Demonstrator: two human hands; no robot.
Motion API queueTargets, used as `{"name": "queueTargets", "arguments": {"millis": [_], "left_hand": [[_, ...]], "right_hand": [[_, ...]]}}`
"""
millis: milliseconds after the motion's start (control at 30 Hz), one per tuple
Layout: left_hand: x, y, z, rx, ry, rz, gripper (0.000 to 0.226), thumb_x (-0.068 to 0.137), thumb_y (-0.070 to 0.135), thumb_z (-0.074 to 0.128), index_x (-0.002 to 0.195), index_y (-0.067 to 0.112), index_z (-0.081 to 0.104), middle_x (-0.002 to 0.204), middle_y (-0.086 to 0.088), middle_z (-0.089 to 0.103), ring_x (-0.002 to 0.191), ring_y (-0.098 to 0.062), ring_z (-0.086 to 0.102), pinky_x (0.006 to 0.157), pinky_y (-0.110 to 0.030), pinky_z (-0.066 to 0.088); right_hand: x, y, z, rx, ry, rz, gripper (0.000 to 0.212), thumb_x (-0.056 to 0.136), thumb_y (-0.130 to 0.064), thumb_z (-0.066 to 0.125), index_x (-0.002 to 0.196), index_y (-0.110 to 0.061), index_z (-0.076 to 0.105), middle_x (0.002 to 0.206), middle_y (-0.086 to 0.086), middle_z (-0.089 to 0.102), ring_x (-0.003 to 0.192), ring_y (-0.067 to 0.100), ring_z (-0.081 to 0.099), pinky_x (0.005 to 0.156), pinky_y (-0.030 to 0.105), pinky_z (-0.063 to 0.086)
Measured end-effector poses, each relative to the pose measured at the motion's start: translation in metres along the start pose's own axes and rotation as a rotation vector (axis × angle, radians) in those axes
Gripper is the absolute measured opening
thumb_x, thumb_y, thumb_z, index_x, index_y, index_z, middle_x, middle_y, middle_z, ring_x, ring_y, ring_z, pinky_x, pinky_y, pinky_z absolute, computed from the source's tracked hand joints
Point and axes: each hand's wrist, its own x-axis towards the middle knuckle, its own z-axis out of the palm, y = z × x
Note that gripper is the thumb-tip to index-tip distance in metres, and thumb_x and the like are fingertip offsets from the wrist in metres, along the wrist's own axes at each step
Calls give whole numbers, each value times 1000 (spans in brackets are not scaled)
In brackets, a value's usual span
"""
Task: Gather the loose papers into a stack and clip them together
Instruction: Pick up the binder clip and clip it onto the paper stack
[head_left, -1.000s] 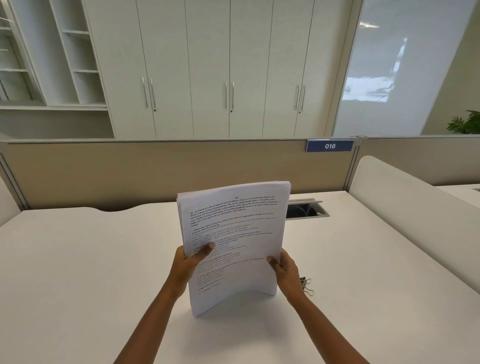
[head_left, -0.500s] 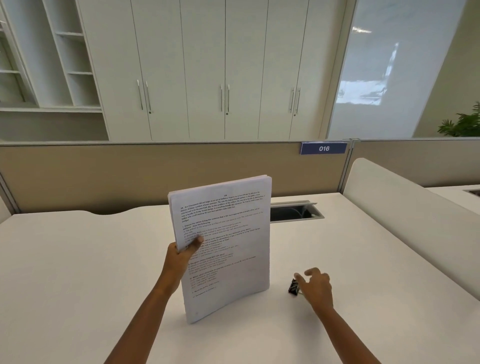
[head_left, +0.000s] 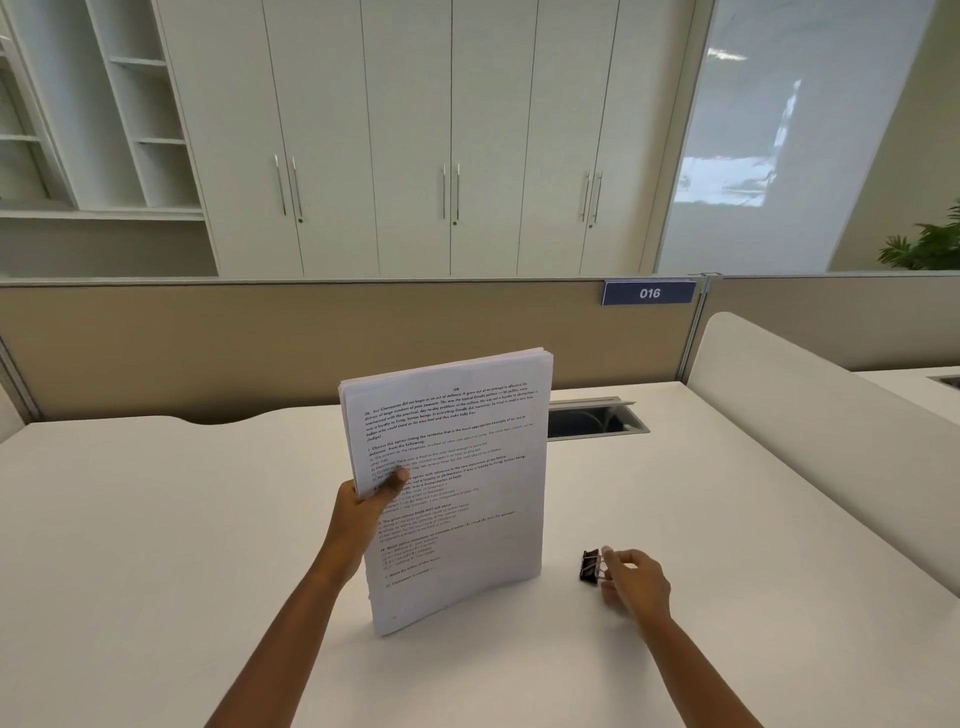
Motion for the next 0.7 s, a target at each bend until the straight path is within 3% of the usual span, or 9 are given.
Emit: {"name": "queueTargets", "arguments": {"millis": [100,200,300,433,600,700], "left_hand": [[-1,-1,0,3,-6,3,19,88,15,56,86,33,59,84,6,65,76,-17,62,56,-26,47],[-2,-1,0,1,-29,17,16,88,17,59,86,34,59,85,7,66,77,-15,63,56,-25,47],[-4,1,-2,8,-63,17,16,72,34,60,88,36,59,86,10,67,77,-12,64,53,-20,48],[-4,0,-3,10,-79,20,22,67,35,57,89,37,58,87,10,66,79,-12,63,54,-21,47],[-3,-1,-3,1,-85,34,15,80,25,62,89,37,58,88,10,66,80,-12,63,55,-21,48],[-4,1,-1,-7,-86,26,20,71,31,60,91,35,58,89,8,65,81,-15,62,58,-26,49]], "right_hand": [[3,0,-2,28,10,4,23,89,-20,59,86,2,65,75,14,64,68,30,63,69,35,54],[5,0,-3,-7,-3,10,22,89,-17,59,74,-2,62,63,10,58,62,27,57,53,26,45],[7,0,-4,-21,-50,24,25,85,-16,63,64,-7,55,51,6,48,51,23,44,61,27,40],[6,-8,-8,147,-155,149,23,78,-7,67,63,-8,51,56,5,36,52,18,31,54,26,29],[5,-24,-15,310,-307,253,7,83,-3,61,77,-2,57,75,15,57,66,25,55,60,29,46],[5,-24,-14,317,-320,225,8,83,0,58,75,-1,58,75,17,59,65,25,57,61,29,49]]}}
